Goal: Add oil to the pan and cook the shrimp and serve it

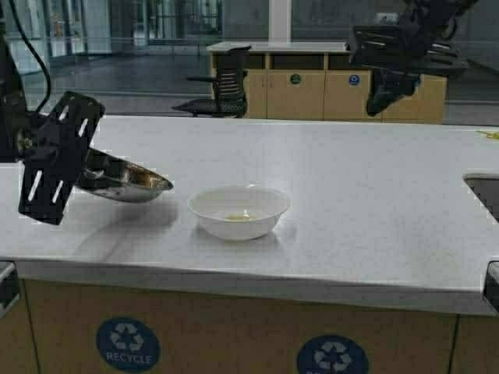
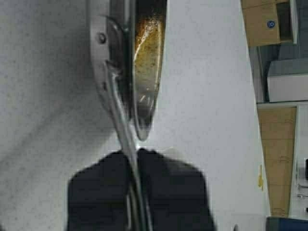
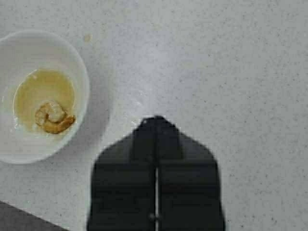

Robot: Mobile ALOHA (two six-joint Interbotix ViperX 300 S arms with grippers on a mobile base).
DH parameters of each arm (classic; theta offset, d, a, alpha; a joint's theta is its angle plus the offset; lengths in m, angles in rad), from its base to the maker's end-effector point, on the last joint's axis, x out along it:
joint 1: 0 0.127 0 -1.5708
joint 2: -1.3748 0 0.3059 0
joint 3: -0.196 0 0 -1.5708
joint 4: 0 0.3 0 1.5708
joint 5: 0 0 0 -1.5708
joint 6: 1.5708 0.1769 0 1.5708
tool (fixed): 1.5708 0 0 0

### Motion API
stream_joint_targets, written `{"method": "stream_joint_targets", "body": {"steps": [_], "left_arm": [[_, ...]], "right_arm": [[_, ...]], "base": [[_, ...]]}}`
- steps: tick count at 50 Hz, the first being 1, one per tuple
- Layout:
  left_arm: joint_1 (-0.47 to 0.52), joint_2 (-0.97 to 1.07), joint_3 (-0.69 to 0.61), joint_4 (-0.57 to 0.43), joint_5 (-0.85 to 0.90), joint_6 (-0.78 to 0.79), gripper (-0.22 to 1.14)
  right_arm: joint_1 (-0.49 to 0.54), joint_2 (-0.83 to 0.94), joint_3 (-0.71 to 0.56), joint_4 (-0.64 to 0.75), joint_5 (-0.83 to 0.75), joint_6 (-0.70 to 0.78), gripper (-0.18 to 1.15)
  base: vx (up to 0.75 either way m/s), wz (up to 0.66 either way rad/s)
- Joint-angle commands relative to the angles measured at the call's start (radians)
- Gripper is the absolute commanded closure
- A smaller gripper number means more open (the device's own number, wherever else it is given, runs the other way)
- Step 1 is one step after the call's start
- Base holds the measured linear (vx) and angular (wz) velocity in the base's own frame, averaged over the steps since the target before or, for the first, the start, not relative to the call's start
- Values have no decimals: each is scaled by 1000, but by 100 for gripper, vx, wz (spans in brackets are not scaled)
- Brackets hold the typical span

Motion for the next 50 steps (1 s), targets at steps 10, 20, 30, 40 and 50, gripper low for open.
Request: {"method": "stream_joint_targets", "body": {"steps": [10, 20, 30, 40, 50], "left_arm": [[-8, 239, -37, 87, -264, -238, 86], [-48, 333, -43, 114, -310, -273, 86], [-138, 365, -77, 121, -310, -291, 86], [-141, 430, -110, 110, -310, -301, 86], [-141, 492, -127, 106, -311, -316, 86]], "right_arm": [[0, -20, -15, 3, -2, -2, 91], [0, -18, -15, 2, -3, -2, 91], [0, -17, -15, 2, -2, -2, 91], [0, -17, -14, 2, 3, -2, 91], [0, -17, -17, 3, 5, -2, 91]], "base": [[0, 0], [0, 0], [0, 0], [0, 0], [0, 0]]}}
